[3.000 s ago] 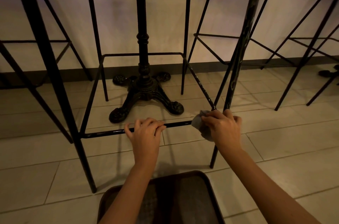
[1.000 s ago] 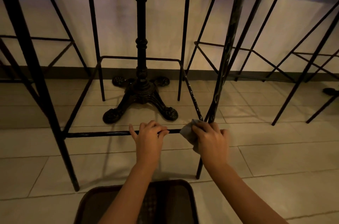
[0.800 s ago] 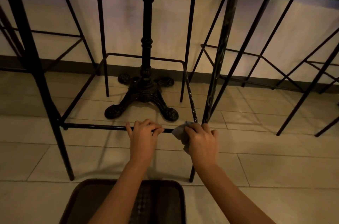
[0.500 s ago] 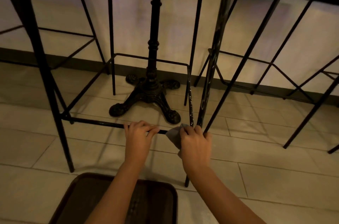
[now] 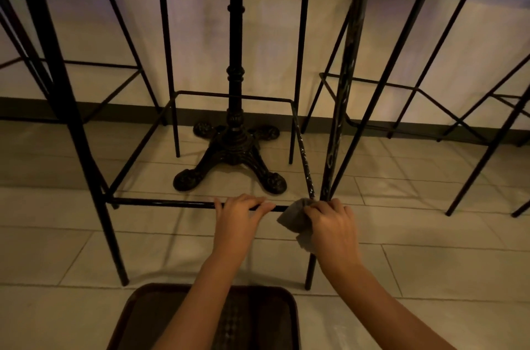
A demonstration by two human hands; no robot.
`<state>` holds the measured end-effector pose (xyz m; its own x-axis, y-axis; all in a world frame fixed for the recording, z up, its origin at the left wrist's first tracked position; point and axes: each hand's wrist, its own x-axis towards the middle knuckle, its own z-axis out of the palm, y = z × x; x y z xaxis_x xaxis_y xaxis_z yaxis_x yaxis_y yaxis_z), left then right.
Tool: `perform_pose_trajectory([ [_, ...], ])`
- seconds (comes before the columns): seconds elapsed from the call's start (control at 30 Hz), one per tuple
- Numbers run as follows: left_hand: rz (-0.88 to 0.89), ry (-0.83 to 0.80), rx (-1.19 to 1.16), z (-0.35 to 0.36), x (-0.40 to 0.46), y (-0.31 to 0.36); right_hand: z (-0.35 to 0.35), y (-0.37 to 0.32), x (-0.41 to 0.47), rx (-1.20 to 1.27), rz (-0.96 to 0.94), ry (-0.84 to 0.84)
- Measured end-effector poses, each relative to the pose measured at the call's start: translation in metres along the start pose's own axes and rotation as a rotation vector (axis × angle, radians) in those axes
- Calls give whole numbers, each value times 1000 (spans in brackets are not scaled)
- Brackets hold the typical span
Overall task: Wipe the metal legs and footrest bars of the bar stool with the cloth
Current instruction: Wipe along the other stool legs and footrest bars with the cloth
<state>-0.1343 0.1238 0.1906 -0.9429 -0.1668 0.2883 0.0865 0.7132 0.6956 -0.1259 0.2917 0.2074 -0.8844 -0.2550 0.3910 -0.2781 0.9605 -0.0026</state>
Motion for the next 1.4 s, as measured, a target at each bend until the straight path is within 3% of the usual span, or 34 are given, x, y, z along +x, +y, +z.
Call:
perform_pose_trajectory([
  [0.17, 23, -213, -58, 17, 6, 31, -1, 13, -7, 222, -28, 124],
  [0.3, 49, -188, -225, 21, 8, 41, -16, 29, -14, 370, 76, 155],
  [0.47, 14, -128, -497, 17, 21, 50, -39, 59, -7, 554, 219, 75],
  [0.73, -57, -194, -628, 20, 53, 77, -60, 81, 43, 818, 368, 100],
  [0.87, -8, -246, -634, 20, 74, 90, -62, 83, 69, 895, 329, 108],
  [1.1, -159, -353, -693, 33, 107, 101, -45, 91, 114, 1024, 297, 55],
  [1.23, -133, -236, -699, 38, 118, 99, -31, 98, 128, 1122, 293, -14],
  [1.4, -111, -97, -541, 47, 135, 94, -16, 108, 135, 1111, 264, -90],
])
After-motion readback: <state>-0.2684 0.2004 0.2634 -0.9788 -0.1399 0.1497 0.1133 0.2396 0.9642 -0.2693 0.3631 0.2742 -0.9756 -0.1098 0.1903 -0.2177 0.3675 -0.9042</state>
